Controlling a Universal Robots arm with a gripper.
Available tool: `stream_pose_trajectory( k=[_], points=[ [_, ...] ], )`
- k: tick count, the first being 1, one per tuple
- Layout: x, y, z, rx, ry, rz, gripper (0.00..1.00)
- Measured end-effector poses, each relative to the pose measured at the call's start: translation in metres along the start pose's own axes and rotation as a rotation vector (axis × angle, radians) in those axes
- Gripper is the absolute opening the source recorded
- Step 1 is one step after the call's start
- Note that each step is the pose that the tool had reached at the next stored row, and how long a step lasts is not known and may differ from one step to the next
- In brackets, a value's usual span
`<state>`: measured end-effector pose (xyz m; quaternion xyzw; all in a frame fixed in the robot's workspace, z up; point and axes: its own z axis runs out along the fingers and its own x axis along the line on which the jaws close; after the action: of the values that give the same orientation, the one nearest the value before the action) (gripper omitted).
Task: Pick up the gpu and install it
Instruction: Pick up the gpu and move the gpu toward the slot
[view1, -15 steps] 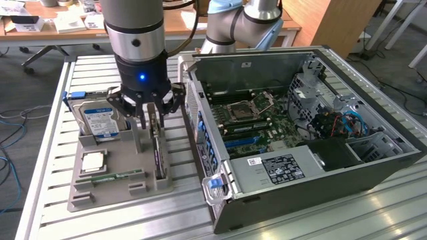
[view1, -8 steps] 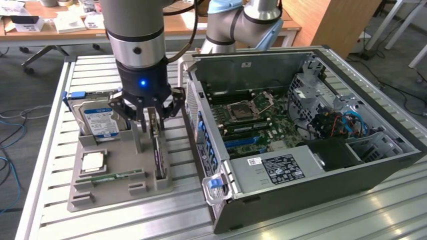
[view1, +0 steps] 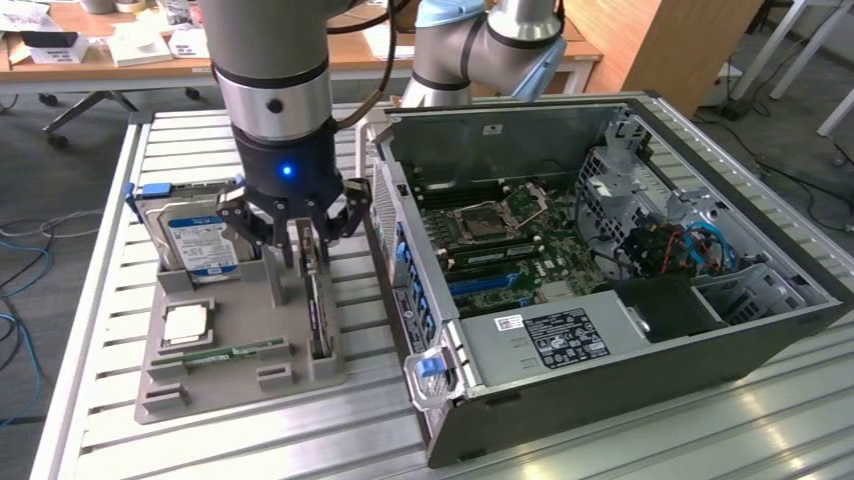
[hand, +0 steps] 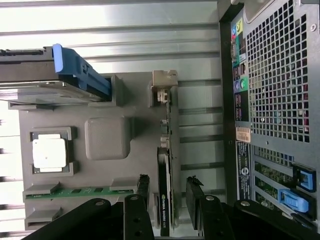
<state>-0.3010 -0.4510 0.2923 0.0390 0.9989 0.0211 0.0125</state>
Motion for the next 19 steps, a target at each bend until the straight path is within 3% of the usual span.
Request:
stream_pose_trajectory(
  k=[19],
  points=[
    [0.0, -0.0043, 0.0259, 0.0006, -0.0001, 0.0, 0.43]
  ],
)
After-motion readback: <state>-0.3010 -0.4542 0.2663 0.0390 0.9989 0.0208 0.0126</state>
